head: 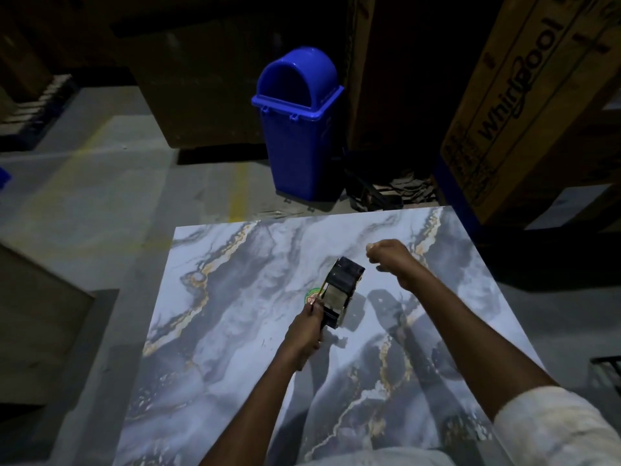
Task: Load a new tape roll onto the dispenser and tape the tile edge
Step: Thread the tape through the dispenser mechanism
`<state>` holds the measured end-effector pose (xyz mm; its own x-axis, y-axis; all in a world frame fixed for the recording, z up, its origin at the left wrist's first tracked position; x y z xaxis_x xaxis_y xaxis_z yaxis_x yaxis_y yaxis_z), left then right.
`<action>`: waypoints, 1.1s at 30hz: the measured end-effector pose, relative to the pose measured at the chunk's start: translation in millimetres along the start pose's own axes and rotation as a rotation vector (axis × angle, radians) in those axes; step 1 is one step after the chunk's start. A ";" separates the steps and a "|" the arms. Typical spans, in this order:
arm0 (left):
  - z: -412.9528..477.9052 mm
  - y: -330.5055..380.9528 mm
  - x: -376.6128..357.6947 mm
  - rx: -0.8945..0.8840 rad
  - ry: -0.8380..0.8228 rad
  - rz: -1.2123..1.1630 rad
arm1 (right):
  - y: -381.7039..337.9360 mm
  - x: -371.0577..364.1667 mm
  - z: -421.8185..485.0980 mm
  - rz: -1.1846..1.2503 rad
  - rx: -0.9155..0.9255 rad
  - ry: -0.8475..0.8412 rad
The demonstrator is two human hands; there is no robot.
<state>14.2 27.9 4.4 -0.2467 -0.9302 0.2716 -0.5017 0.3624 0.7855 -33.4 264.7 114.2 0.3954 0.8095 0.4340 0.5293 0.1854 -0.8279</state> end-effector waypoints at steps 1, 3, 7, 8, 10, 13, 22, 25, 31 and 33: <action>-1.3 0.5 0.7 0.011 -0.008 -0.017 | 7.7 -5.5 2.2 -0.022 -0.025 -0.021; -3.8 1.8 3.9 0.040 -0.020 -0.043 | 15.7 -16.7 3.0 -0.030 -0.050 -0.048; -10.8 1.4 10.0 0.112 -0.070 -0.119 | 19.9 -32.4 5.9 0.018 -0.063 -0.082; -13.1 2.1 11.7 0.134 -0.086 -0.140 | 19.4 -34.2 6.7 0.046 -0.072 -0.081; -15.8 1.6 15.3 0.154 -0.118 -0.162 | 18.9 -36.9 8.4 0.068 -0.087 -0.081; -18.7 -0.4 18.1 0.121 -0.169 -0.152 | 21.7 -37.8 10.0 0.060 -0.095 -0.079; -24.4 6.8 16.7 0.039 -0.110 -0.110 | 22.9 -39.4 10.2 0.066 -0.072 -0.066; -23.1 6.2 11.0 0.084 -0.036 -0.114 | 21.8 -38.8 9.0 0.058 -0.059 -0.069; -26.2 2.5 2.7 0.143 0.059 -0.030 | 27.2 -39.1 5.4 0.045 -0.027 -0.091; -28.5 3.5 2.7 0.162 0.058 -0.032 | 28.1 -38.4 6.3 0.052 -0.021 -0.082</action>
<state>35.4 25.0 23.8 -0.1831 -0.9414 0.2831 -0.6367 0.3330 0.6955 -38.4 242.3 72.0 0.3602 0.8610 0.3591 0.5259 0.1305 -0.8405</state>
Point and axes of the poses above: each hand's wrist, its own z-axis towards the middle knuckle, its own x-axis out of the back of the hand, y = z × x, the point moved 4 cm from there along z, towards the middle knuckle, and after that the axes turned 13 degrees about y, right-handed, at the moved point
